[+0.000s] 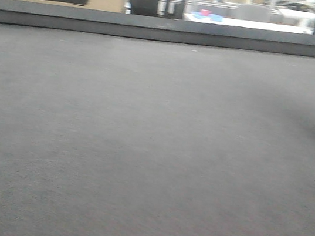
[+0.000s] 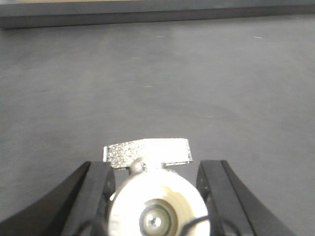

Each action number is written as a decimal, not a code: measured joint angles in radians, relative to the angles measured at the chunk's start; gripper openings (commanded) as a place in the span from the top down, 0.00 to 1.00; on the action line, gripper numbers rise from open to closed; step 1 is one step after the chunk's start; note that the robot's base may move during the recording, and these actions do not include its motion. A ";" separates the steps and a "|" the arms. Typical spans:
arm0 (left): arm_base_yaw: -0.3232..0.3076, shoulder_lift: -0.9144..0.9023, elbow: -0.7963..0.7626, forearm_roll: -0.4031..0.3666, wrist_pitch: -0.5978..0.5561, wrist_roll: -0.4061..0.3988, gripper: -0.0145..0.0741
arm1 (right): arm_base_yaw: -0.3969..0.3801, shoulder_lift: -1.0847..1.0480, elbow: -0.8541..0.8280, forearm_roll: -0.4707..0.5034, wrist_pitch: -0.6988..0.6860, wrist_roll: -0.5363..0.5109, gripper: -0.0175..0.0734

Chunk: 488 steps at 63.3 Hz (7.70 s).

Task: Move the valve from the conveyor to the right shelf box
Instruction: 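Drive away from the conveyor holding both valves in the grippers, then drive toward the steel shelf of blue boxes, valves still held, then stop at the shelf and raise both grippers above the blue boxes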

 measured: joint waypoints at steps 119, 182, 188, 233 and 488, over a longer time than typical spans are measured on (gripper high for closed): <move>0.000 0.000 0.000 -0.002 -0.006 0.000 0.96 | 0.000 0.000 0.000 -0.002 -0.005 0.000 0.98; 0.000 0.000 0.000 -0.002 -0.006 0.000 0.96 | 0.000 0.000 0.000 -0.002 -0.005 0.000 0.98; 0.000 0.000 0.000 -0.002 -0.006 0.000 0.96 | 0.000 0.000 0.000 -0.002 -0.005 0.000 0.98; 0.000 0.000 0.000 -0.002 -0.006 0.000 0.96 | 0.000 0.000 0.000 0.000 -0.005 0.000 0.98; 0.000 0.000 0.000 -0.004 -0.009 0.000 0.96 | 0.000 0.000 0.000 -0.002 -0.021 0.000 0.98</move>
